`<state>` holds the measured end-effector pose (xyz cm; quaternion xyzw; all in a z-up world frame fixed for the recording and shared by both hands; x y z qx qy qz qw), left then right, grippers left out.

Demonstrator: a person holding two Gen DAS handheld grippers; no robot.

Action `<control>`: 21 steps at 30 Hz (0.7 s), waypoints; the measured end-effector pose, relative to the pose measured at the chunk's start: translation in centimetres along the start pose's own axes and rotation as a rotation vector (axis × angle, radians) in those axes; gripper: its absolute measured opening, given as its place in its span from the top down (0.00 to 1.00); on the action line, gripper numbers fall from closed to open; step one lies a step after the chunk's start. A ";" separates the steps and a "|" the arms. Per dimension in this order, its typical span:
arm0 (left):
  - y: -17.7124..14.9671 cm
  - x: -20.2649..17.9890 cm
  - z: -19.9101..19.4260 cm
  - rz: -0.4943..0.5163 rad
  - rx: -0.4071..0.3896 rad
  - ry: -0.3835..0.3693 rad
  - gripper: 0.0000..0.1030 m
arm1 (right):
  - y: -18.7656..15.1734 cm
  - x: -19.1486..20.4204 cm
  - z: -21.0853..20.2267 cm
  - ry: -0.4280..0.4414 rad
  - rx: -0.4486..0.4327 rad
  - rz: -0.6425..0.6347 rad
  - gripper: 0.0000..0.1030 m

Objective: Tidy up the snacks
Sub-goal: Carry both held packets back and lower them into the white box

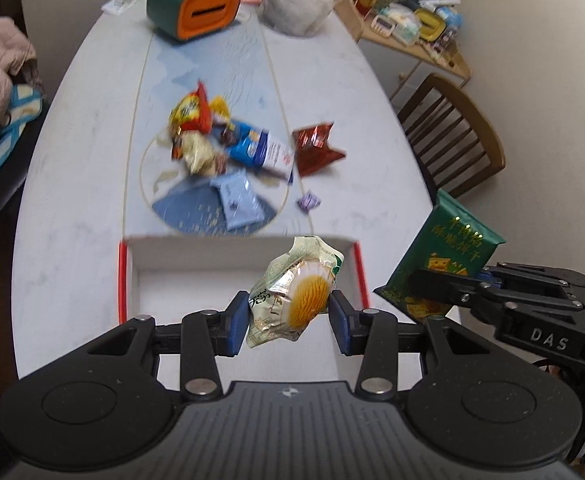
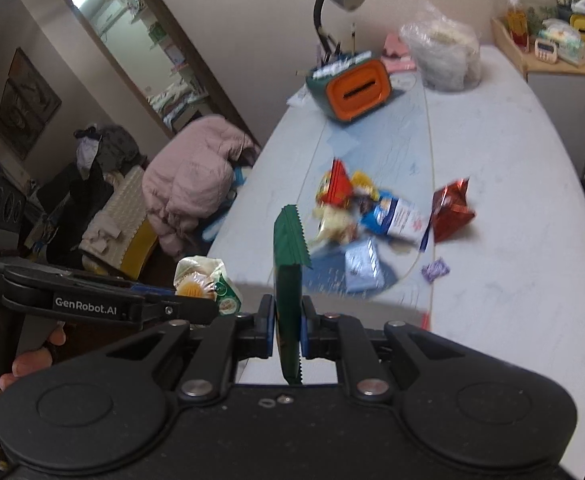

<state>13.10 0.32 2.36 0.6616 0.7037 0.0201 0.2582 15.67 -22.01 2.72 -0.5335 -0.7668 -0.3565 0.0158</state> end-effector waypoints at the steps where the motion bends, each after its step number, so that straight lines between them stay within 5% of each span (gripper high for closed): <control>1: -0.5 0.3 0.3 -0.004 0.011 0.006 0.60 | -0.6 0.2 0.5 -0.002 0.019 0.002 0.90; 21: -6.3 5.4 13.2 -0.066 0.180 0.111 0.60 | -10.2 -1.9 12.9 -0.071 0.309 0.107 0.90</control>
Point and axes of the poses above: each gripper's, at about its wrist camera, not at the fingertips, and z roughly the way its jaws point, x to its left, y to its top, the point moved 1 cm from there along z, roughly the way its jaws point, and after that the axes turned 2 degrees about -y, right-handed, at the moved point
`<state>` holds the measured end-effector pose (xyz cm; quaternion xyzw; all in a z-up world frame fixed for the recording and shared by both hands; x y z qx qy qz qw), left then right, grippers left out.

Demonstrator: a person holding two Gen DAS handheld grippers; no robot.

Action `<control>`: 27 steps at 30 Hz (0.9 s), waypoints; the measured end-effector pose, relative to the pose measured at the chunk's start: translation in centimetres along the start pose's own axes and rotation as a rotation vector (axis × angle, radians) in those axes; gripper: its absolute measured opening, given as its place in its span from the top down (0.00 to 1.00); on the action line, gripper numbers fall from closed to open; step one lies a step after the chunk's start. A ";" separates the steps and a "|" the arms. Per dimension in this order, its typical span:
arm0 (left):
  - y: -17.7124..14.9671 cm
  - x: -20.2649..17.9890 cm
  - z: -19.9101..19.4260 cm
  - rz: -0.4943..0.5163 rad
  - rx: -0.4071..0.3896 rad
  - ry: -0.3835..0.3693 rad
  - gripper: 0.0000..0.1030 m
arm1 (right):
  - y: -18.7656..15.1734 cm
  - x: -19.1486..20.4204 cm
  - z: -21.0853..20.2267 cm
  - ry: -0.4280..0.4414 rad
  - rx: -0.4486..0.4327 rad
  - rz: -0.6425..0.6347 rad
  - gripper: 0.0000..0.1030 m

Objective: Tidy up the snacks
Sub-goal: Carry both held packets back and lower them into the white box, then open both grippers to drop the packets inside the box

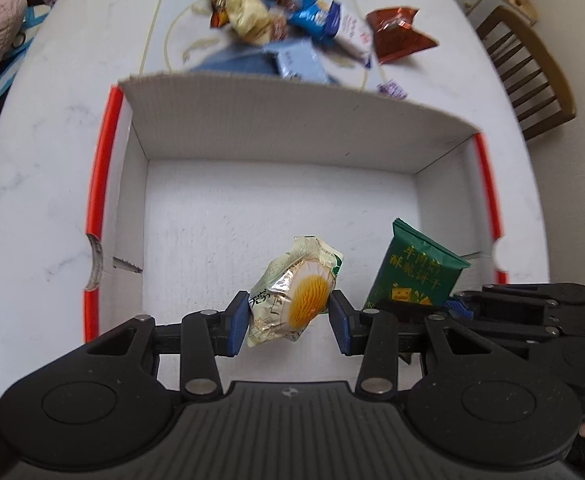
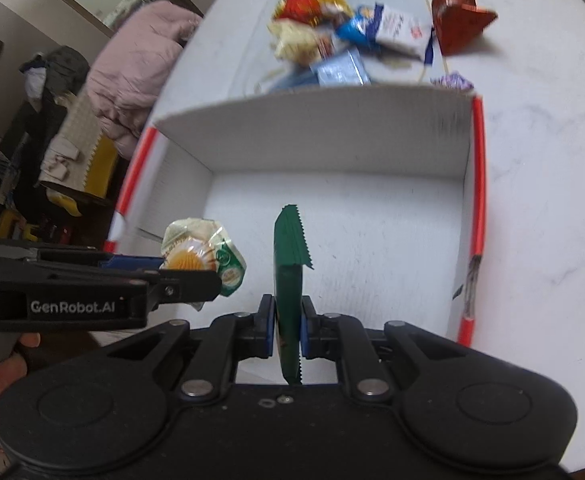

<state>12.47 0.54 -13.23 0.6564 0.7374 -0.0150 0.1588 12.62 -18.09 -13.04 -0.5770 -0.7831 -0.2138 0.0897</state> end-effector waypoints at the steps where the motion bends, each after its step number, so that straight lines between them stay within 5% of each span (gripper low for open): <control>1: 0.0 0.2 0.5 -0.007 0.008 0.005 0.60 | -0.2 0.0 0.3 -0.002 0.007 0.001 0.90; 16: -1.7 0.8 3.9 -0.004 0.075 0.012 0.59 | -0.7 -0.4 2.1 -0.044 0.058 -0.016 0.86; 27: -2.2 0.6 3.1 0.030 0.035 -0.006 0.51 | -1.2 -0.4 1.2 -0.062 0.035 -0.031 0.78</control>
Point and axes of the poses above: each gripper's, at about its wrist camera, not at the fingertips, and z roughly the way its jaws point, x to its left, y to its top, the point moved 1 cm from there along z, roughly the way its jaws point, and after that the axes turned 2 degrees about -y, right-handed, at the moved point
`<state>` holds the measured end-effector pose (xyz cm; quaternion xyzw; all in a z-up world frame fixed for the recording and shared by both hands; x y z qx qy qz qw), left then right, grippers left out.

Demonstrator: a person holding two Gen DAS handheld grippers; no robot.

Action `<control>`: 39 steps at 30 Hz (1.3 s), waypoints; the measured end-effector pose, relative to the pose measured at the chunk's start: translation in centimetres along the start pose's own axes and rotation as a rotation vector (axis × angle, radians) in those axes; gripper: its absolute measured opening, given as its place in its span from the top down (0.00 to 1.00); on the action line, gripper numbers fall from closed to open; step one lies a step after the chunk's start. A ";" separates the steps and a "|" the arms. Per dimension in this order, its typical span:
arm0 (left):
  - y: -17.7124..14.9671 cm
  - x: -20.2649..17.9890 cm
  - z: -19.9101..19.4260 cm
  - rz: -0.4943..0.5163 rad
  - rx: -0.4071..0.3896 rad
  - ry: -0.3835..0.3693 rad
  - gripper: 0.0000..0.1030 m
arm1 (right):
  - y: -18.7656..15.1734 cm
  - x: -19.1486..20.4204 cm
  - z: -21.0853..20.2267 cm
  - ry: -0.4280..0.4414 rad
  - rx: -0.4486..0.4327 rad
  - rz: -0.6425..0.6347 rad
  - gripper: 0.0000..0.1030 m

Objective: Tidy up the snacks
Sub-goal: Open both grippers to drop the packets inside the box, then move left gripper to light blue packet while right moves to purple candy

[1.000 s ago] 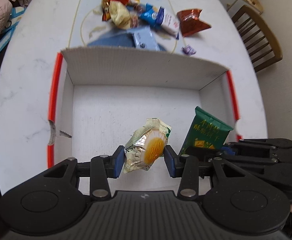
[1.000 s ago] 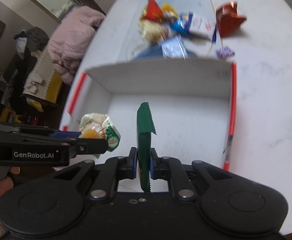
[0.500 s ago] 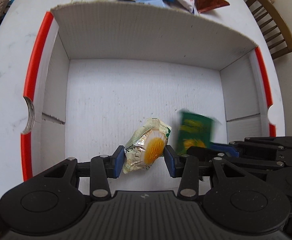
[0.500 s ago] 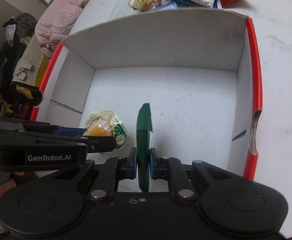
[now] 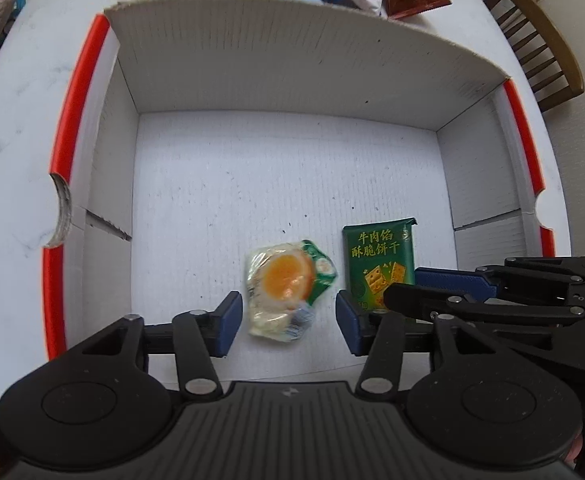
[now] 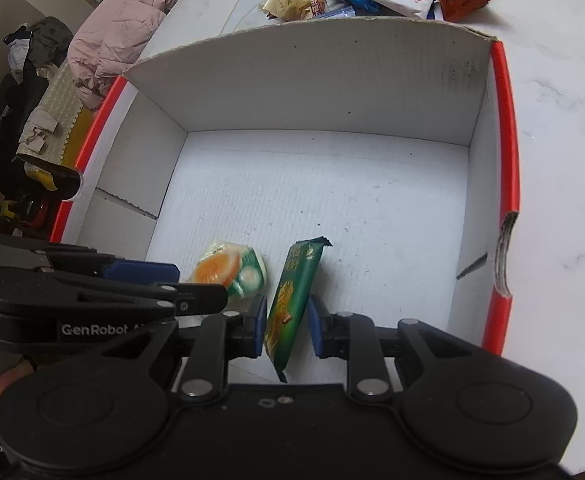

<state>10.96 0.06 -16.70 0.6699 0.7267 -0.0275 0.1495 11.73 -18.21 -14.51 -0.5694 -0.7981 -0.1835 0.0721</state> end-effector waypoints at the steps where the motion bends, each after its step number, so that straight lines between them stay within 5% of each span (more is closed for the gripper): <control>1: 0.0 -0.1 -0.3 0.006 -0.005 -0.006 0.50 | -0.1 0.1 -0.3 0.003 -0.006 -0.002 0.78; 14: -0.2 -1.1 -6.9 0.082 -0.146 -0.042 0.45 | 0.6 1.4 -5.6 0.026 -0.136 -0.024 0.70; 25: 3.5 -2.9 -14.2 0.123 -0.334 -0.036 0.36 | 4.2 1.2 -11.6 -0.012 -0.296 -0.062 0.59; 39: 10.8 -4.5 -15.0 0.067 -0.373 0.025 0.28 | 10.7 -2.0 -14.2 -0.105 -0.403 -0.038 0.14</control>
Point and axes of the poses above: each gripper's, at about its wrist camera, not at the fingertips, and z roughly the way its jaws point, x to its left, y to its top, the point moved 1 cm from there along z, roughly the way its jaws point, and after that the axes turned 2 degrees about -y, right-handed, at the moved point
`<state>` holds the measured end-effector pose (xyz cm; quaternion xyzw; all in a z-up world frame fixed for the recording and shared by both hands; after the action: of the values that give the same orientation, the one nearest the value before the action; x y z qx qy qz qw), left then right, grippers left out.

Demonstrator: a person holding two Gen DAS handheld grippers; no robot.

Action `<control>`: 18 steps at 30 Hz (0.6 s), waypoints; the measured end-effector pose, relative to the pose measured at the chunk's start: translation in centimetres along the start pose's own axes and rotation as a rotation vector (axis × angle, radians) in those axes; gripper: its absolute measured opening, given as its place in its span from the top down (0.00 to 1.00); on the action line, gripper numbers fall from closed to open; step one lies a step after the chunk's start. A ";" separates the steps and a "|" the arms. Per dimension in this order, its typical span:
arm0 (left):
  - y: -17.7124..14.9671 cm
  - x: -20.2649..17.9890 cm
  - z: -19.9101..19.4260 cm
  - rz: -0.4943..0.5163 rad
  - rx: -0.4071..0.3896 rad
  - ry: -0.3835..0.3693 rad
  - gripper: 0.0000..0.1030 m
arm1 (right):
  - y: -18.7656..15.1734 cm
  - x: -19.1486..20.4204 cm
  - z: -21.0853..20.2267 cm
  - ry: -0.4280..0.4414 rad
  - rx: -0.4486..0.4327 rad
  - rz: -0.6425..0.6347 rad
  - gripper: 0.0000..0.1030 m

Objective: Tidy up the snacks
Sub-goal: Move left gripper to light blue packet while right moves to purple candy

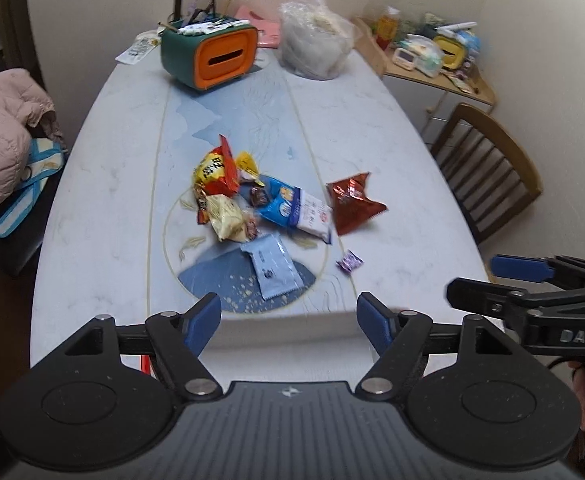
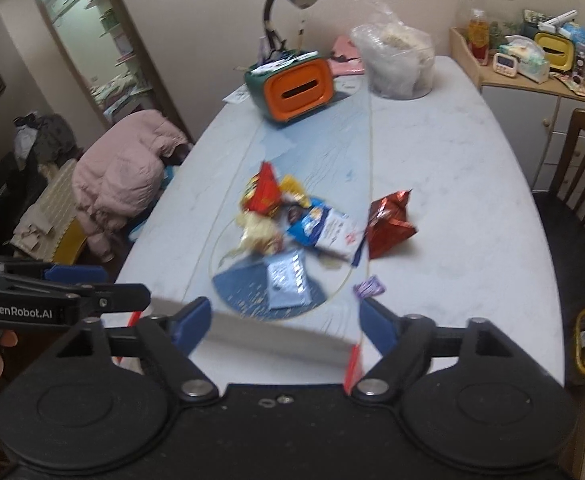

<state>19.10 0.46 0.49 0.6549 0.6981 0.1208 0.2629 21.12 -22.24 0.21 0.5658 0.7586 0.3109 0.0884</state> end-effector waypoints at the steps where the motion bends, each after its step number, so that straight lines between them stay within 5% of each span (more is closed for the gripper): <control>1: 0.6 0.0 0.6 -0.006 0.004 0.012 0.28 | 0.5 -0.3 0.3 -0.009 0.003 0.008 0.12; 18: 5.7 0.8 15.4 -0.114 0.273 0.102 0.28 | 3.0 -6.2 12.7 -0.080 0.205 0.116 0.07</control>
<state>32.02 -0.78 -9.57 0.6367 0.7567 0.0426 0.1420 31.81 -22.71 -9.50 0.6266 0.7483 0.2136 0.0422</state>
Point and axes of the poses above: each gripper's, at about its wrist camera, not at the fingertips, and z roughly the way its jaws point, x to its left, y to its top, the point moved 1 cm from there along z, roughly the way its jaws point, and after that the axes turned 2 degrees about -y, right-handed, at the moved point
